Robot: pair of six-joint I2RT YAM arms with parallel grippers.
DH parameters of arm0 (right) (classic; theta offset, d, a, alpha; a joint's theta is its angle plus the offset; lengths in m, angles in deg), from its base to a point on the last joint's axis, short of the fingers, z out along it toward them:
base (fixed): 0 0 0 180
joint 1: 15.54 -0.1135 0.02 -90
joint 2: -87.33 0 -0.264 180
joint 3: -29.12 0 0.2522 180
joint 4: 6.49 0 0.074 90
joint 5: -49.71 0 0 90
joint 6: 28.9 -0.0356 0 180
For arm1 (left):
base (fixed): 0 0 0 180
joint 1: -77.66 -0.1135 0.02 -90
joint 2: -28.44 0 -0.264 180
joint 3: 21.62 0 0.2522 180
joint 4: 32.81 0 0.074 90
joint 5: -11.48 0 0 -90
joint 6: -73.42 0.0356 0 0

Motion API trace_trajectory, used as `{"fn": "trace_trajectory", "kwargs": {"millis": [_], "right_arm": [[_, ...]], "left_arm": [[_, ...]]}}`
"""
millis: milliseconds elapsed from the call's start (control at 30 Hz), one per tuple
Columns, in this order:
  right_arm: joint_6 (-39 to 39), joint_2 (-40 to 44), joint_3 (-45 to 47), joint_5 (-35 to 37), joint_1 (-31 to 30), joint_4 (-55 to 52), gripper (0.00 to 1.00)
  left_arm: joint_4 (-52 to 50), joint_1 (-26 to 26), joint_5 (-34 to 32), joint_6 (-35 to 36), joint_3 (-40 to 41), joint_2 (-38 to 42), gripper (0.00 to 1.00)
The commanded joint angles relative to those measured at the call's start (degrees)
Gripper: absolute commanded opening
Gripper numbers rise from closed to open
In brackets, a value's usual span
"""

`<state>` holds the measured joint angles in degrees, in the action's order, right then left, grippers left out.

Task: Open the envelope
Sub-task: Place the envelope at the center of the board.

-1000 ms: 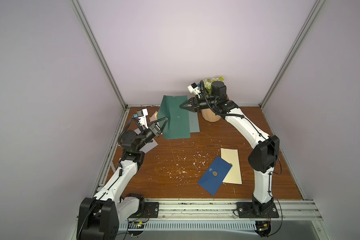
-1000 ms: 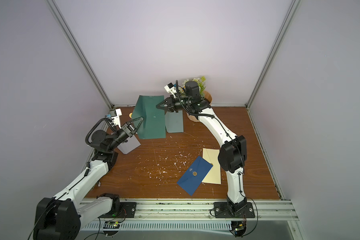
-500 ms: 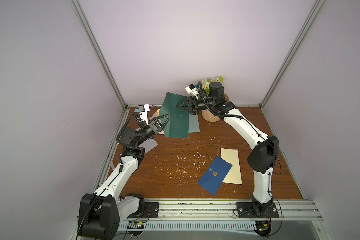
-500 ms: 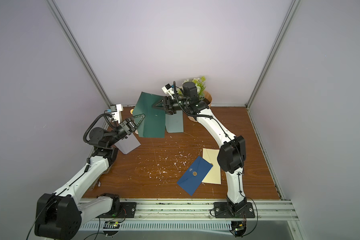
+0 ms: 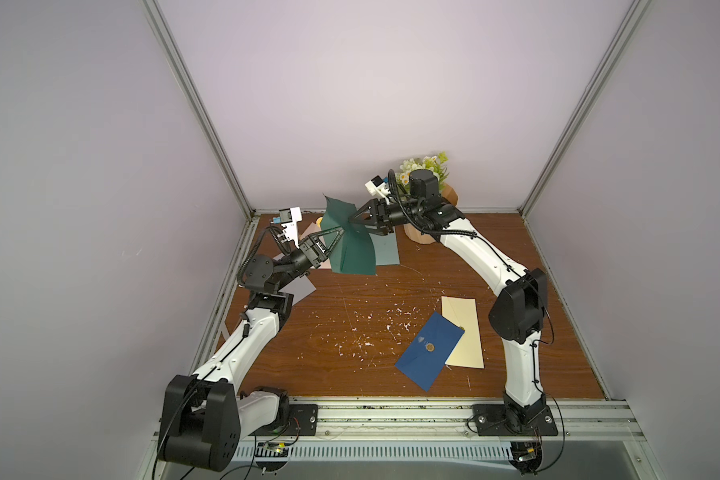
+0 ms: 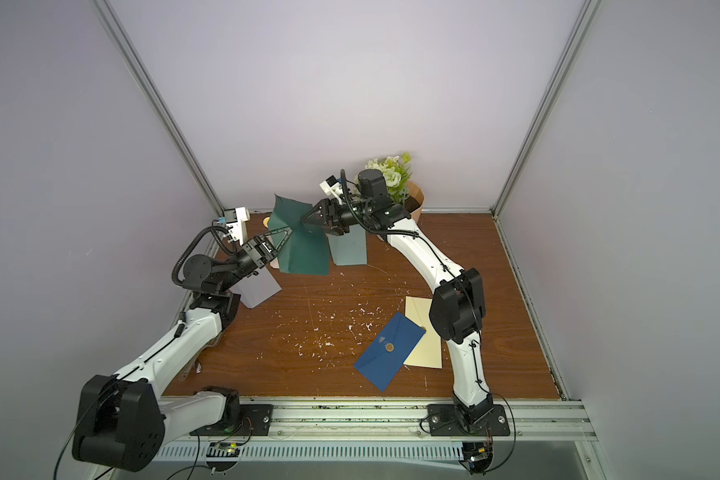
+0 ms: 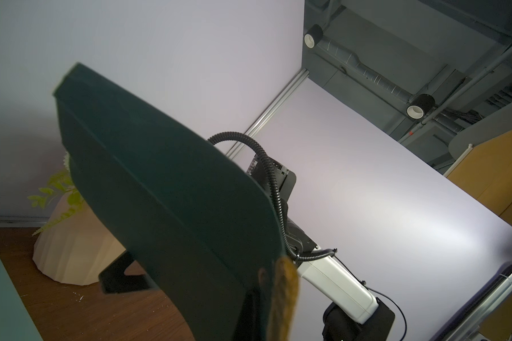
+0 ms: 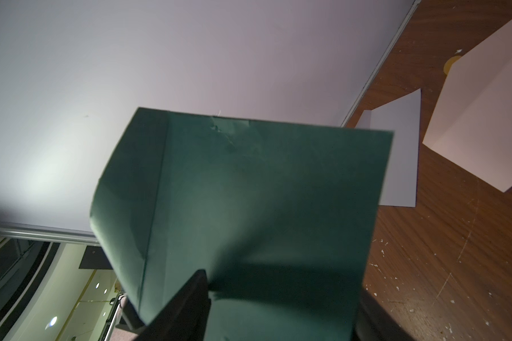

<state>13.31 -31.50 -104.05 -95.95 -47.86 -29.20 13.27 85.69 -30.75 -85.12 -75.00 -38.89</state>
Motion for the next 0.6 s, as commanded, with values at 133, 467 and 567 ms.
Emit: {"fn": "trace_trajectory", "kwargs": {"millis": [133, 467, 567], "right_arm": [[12.1, 5.8, -4.7, 14.2, 3.8, -14.7, 0.7], [13.9, 11.7, -0.1, 20.1, 4.5, -15.5, 0.71], [13.4, 12.3, 1.4, 19.5, 4.6, -14.8, 0.71]], "left_arm": [[-3.8, -1.0, -6.8, 0.6, 10.6, 5.2, 0.0], [-22.6, 1.4, -16.8, 1.7, 20.3, 7.6, 0.0], [-21.6, 3.2, -18.5, 0.1, 22.3, 5.6, 0.0]]}}
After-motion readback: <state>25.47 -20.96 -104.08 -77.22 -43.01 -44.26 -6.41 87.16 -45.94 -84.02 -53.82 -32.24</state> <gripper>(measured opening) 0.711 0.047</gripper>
